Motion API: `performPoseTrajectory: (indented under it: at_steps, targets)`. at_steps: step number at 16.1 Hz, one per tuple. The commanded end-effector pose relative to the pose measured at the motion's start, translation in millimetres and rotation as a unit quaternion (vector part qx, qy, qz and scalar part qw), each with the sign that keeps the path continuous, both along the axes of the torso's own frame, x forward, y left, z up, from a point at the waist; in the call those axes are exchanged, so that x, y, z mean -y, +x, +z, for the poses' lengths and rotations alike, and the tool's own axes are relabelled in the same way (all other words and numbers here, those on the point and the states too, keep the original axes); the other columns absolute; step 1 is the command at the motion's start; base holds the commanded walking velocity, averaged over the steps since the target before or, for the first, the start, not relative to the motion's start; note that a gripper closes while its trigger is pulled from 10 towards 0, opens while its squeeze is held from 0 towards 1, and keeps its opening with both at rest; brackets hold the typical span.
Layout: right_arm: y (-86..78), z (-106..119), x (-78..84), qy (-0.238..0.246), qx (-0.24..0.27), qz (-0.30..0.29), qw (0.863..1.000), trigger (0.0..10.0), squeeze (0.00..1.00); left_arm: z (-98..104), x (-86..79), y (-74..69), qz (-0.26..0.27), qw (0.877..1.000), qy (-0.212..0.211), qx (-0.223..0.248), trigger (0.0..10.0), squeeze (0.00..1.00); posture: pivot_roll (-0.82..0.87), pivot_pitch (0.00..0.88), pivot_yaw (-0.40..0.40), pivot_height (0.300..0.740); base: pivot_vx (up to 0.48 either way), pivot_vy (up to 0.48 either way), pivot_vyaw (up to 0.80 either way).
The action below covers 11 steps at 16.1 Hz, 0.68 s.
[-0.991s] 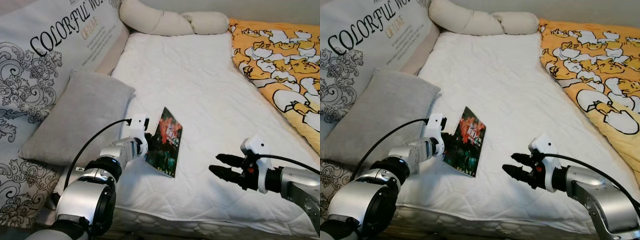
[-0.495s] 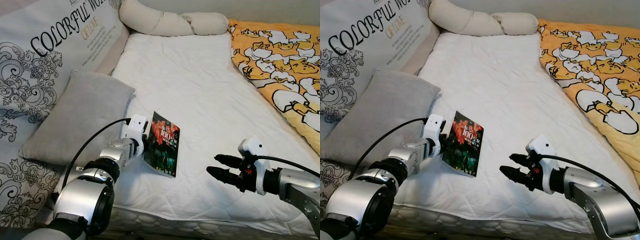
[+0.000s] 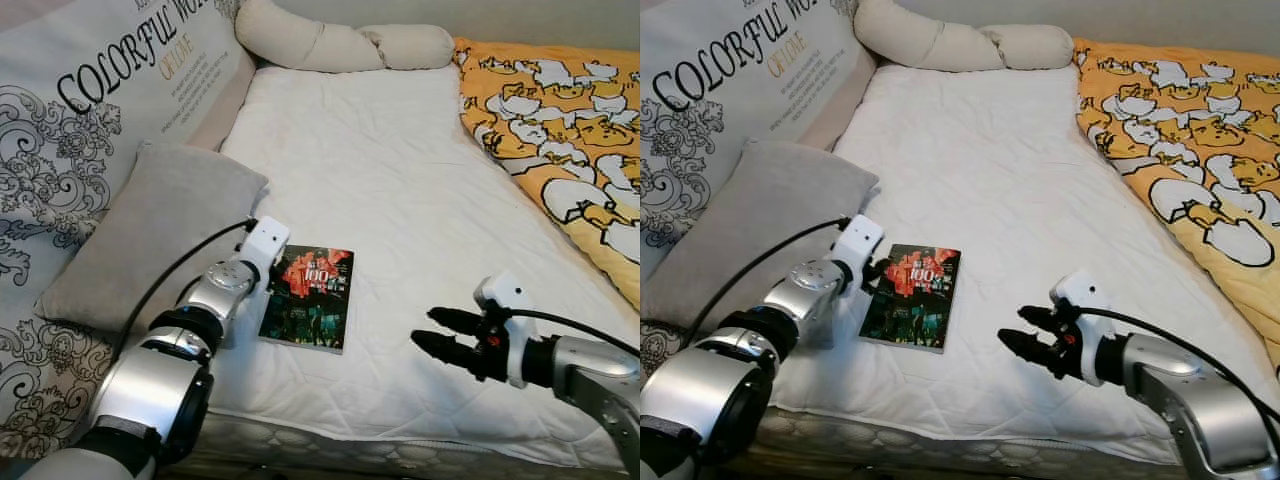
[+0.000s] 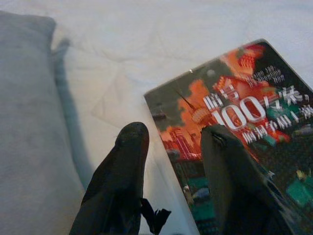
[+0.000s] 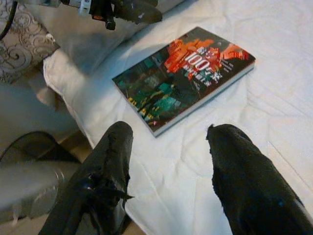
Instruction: Clean up the room
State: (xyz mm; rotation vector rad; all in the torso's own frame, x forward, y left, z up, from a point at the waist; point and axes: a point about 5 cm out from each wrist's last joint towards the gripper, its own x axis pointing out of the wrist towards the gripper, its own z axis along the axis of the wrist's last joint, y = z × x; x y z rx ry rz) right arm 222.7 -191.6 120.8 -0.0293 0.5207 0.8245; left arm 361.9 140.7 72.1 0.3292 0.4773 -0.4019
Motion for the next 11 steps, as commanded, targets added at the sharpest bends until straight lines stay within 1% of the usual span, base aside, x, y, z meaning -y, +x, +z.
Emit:
performPoseTrajectory:
  at_steps: [1, 2, 3, 4, 5, 6, 7, 8, 10, 11]
  targets:
    - [3.4, -3, -3.8, -0.006, 0.012, -0.008, 1.0, 10.0, 0.0, 16, -2.9, 9.0, 0.019, 0.998, -0.054, 0.026, 10.0, 0.0, -0.18, 0.0, 0.054, 0.74, 0.0, 0.0, 0.0]
    - [6.1, -6, -5.4, -0.008, 0.02, -0.028, 0.999, 10.0, 0.0, 21, -2.3, 10.5, 0.028, 0.994, -0.099, 0.029, 10.0, 0.0, -0.18, 0.0, 0.059, 0.74, 0.0, 0.0, 0.0]
    - [16.6, -14, -9.4, -0.016, 0.046, -0.103, 0.993, 10.0, 0.0, 31, -0.4, 12.1, 0.035, 0.977, -0.205, 0.055, 10.0, 0.0, -0.17, 0.0, 0.064, 0.74, 0.0, 0.0, 0.0]
    - [20.0, -16, -10.6, -0.018, 0.055, -0.127, 0.99, 10.0, 0.0, 35, 0.5, 10.7, 0.026, 0.972, -0.221, 0.074, 10.0, 0.0, -0.16, 0.0, 0.065, 0.74, 0.0, 0.0, 0.0]
    - [22.4, -17, -12.2, -0.019, 0.064, -0.148, 0.987, 10.0, 0.0, 37, 0.6, 7.5, 0.019, 0.969, -0.231, 0.091, 10.0, 0.0, -0.15, 0.0, 0.063, 0.74, 0.0, 0.0, 0.0]
    - [26.5, -19, -14.9, -0.01, 0.076, -0.191, 0.979, 10.0, 0.0, 38, 2.2, -7.0, -0.001, 0.966, -0.225, 0.129, 10.0, 0.0, -0.13, 0.0, 0.057, 0.74, 0.0, 0.0, 0.0]
    - [28.4, -20, -16.0, -0.005, 0.082, -0.215, 0.973, 10.0, 0.0, 38, 2.6, -17.5, -0.012, 0.966, -0.21, 0.148, 10.0, 0.0, -0.12, 0.0, 0.051, 0.74, 0.0, 0.0, 0.0]
    - [29.7, -24, -18.4, 0.006, 0.088, -0.267, 0.96, 10.0, 0.0, 34, 1.5, -42.7, -0.008, 0.968, -0.191, 0.161, 10.0, 0.0, -0.09, 0.0, 0.034, 0.74, 0.0, -0.42, 0.0]
    - [28.3, -27, -20.4, 0.005, 0.091, -0.284, 0.954, 10.0, 0.0, 33, -0.2, -53.7, -0.006, 0.969, -0.185, 0.165, 10.0, 0.0, -0.07, 0.0, 0.021, 0.74, 0.0, -0.469, 0.0]
    - [27.2, -32, -23.9, -0.003, 0.094, -0.297, 0.95, 10.0, 0.0, 33, -4.4, -66.4, 0.01, 0.969, -0.182, 0.165, 10.0, 0.0, -0.06, 0.0, 0.014, 0.74, 0.0, -0.48, 0.0]
